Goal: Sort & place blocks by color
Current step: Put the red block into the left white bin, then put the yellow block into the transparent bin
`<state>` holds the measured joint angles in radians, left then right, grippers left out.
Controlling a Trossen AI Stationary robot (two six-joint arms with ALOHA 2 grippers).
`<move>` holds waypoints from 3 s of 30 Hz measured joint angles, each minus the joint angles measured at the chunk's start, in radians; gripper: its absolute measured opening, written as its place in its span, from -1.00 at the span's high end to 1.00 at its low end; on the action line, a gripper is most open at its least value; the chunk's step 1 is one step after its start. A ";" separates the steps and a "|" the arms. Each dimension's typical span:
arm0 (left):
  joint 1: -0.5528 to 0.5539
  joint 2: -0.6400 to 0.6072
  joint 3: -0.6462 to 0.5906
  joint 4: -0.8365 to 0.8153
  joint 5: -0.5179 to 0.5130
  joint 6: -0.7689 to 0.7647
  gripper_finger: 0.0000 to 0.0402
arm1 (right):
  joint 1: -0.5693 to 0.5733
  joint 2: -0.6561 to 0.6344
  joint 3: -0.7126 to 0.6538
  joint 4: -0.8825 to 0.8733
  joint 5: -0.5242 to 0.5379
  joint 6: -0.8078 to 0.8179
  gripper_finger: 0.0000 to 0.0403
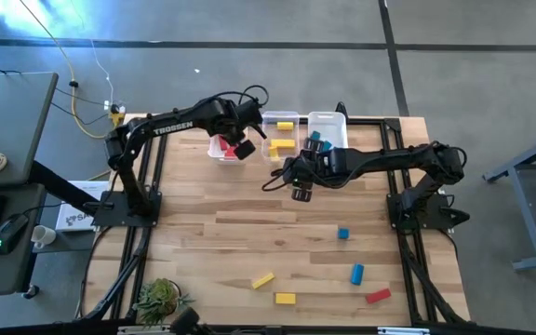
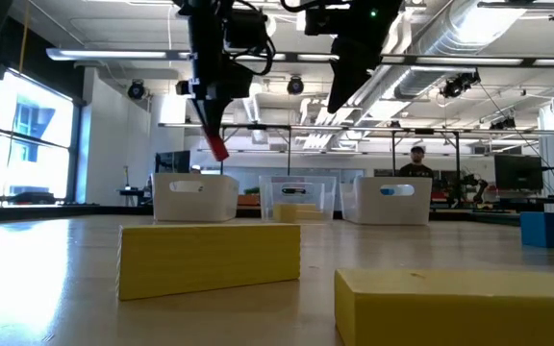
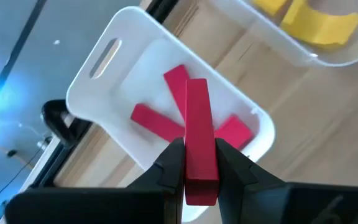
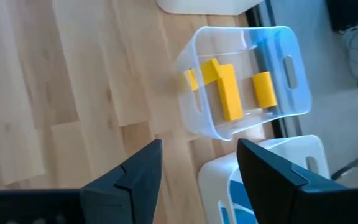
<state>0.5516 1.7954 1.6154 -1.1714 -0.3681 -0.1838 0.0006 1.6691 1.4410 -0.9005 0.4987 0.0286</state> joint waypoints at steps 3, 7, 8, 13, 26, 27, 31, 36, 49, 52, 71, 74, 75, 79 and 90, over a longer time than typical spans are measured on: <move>0.021 0.000 0.000 -0.019 -0.012 -0.010 0.81 | 0.000 0.000 0.000 0.000 -0.036 0.002 0.03; 0.049 0.000 0.000 -0.037 0.031 0.004 0.80 | 0.000 0.000 0.000 -0.001 -0.049 0.036 0.03; 0.054 0.000 0.000 -0.037 0.042 0.004 0.80 | 0.000 0.000 0.000 -0.005 -0.059 0.046 0.03; 0.078 0.000 0.000 -0.037 0.050 0.018 0.80 | 0.005 0.000 0.000 -0.021 -0.220 0.110 0.03; 0.128 0.000 0.000 -0.035 0.134 0.041 0.80 | 0.133 0.000 0.000 0.009 -0.346 0.168 0.03; 0.129 0.000 0.000 -0.035 0.134 0.041 0.80 | 0.142 0.000 0.000 0.008 -0.346 0.178 0.03; 0.131 0.000 0.000 -0.034 0.141 0.038 0.80 | 0.180 0.000 0.000 0.008 -0.346 0.221 0.03; 0.129 0.016 0.000 -0.034 0.167 0.030 0.74 | 0.227 0.000 0.000 0.008 -0.343 0.273 0.03; 0.128 0.164 -0.001 -0.037 0.176 0.011 0.71 | 0.302 0.000 0.000 0.007 -0.305 0.306 0.03; 0.127 0.188 -0.001 -0.047 0.174 0.003 0.71 | 0.302 0.000 0.000 0.007 -0.307 0.306 0.03; 0.107 0.158 0.000 -0.156 0.073 -0.027 0.24 | 0.383 0.000 0.000 0.163 -0.334 0.330 0.03; 0.088 0.112 0.000 -0.155 0.067 -0.050 0.24 | 0.407 0.000 0.000 0.190 -0.334 0.358 0.03; 0.081 0.092 0.000 -0.153 0.069 -0.052 0.24 | 0.415 0.000 0.000 0.200 -0.334 0.369 0.03; 0.047 0.020 0.000 -0.152 0.070 -0.072 0.23 | 0.451 0.000 0.000 0.263 -0.334 0.408 0.03; -0.087 -0.154 0.001 -0.152 0.089 -0.146 0.23 | 0.560 0.090 0.000 0.447 -0.351 0.446 0.03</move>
<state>0.4646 1.6412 1.6164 -1.3233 -0.2791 -0.3296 0.5607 1.7589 1.4410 -0.4537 0.1478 0.4747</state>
